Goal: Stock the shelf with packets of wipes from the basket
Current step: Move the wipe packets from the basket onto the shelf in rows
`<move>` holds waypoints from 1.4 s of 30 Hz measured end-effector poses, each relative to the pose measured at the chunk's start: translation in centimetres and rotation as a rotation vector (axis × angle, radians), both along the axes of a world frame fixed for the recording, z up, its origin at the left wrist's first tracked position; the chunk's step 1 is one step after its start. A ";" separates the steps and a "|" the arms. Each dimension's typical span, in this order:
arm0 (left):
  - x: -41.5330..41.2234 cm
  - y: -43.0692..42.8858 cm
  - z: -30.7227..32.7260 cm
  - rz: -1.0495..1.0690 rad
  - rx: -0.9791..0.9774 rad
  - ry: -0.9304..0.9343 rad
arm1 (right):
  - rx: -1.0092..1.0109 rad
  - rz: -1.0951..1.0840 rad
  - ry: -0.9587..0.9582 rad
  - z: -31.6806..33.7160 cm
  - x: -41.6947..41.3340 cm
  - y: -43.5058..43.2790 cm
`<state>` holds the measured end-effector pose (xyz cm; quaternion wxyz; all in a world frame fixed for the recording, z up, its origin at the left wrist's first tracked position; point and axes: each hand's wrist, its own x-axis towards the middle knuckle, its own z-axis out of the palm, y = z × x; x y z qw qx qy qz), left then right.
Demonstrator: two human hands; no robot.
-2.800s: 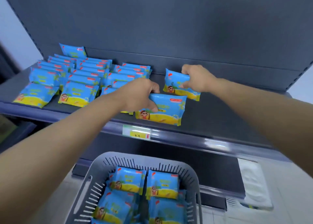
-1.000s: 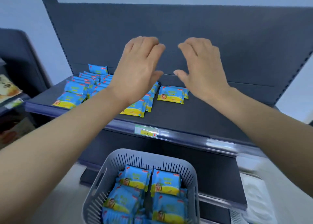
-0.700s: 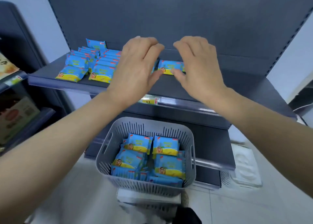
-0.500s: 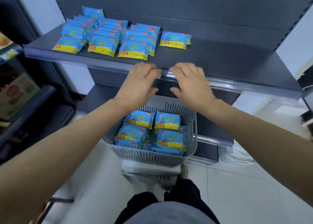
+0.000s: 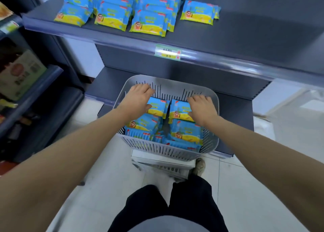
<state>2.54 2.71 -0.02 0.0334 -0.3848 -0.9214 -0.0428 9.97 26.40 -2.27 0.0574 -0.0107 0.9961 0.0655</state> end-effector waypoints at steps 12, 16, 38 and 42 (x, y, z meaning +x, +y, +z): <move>-5.6 0.8 -7.0 0.037 -0.116 -0.107 | -0.016 -0.128 -0.173 -6.3 -4.6 0.2; -7.5 1.6 -8.9 0.040 -0.145 -0.140 | -0.032 -0.210 -0.202 -8.1 -5.5 0.4; -9.7 3.9 -9.5 0.001 -0.256 -0.348 | -0.074 -0.108 -0.023 -0.4 -4.9 0.7; -9.4 4.4 -4.1 -0.065 -0.151 -0.377 | -0.143 -0.070 0.063 5.2 -5.6 0.6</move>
